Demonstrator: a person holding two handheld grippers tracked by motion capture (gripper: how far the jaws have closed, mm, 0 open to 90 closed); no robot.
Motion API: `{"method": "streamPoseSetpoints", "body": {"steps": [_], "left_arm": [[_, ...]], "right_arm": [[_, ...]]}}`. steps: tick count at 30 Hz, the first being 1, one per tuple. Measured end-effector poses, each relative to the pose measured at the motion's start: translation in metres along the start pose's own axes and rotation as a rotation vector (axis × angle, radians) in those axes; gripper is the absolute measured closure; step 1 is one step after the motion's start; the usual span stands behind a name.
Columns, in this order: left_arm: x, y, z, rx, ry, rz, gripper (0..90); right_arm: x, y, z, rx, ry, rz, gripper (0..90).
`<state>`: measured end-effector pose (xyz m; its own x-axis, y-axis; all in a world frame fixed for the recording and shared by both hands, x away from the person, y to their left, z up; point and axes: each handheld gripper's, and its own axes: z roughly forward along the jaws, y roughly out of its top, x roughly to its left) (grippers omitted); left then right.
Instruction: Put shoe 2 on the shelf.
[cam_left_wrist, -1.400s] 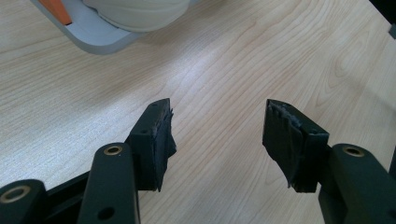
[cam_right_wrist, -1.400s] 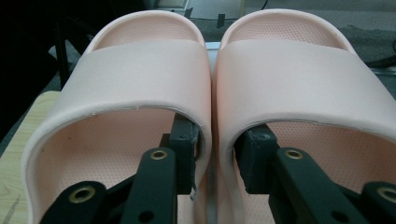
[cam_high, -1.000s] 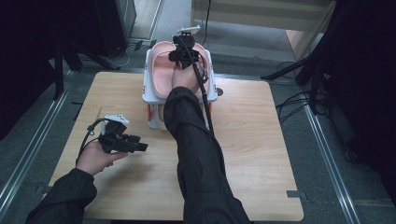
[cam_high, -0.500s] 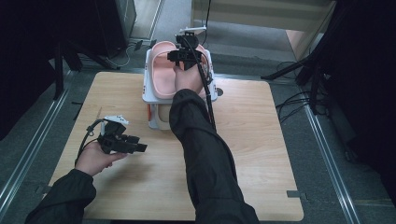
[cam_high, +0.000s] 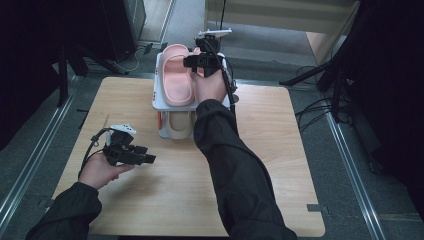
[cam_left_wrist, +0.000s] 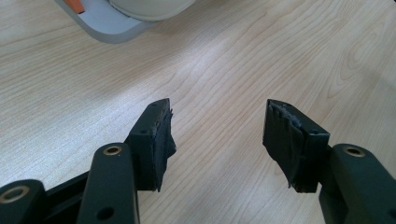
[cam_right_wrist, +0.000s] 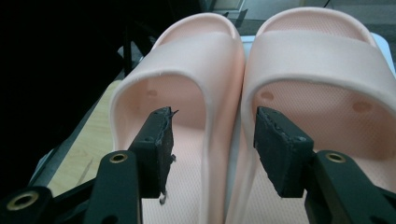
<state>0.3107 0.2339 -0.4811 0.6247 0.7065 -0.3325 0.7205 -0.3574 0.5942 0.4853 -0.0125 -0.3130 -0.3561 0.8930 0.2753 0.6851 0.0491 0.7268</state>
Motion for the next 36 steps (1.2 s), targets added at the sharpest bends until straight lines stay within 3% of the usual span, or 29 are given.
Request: {"method": "streamPoseSetpoints", "body": {"steps": [11,27,36], "left_arm": [[0.001,-0.001,0.000,0.004,0.012,-0.007,41.7],[0.005,-0.004,-0.003,-0.001,0.030,-0.021,41.4],[0.013,-0.008,-0.010,-0.018,0.042,-0.052,40.9]], "right_arm": [[-0.016,-0.009,-0.024,0.018,0.118,-0.021,50.0],[-0.012,-0.043,-0.059,0.077,0.224,-0.179,49.5],[-0.018,-0.065,-0.086,0.055,0.264,-0.262,48.4]]}}
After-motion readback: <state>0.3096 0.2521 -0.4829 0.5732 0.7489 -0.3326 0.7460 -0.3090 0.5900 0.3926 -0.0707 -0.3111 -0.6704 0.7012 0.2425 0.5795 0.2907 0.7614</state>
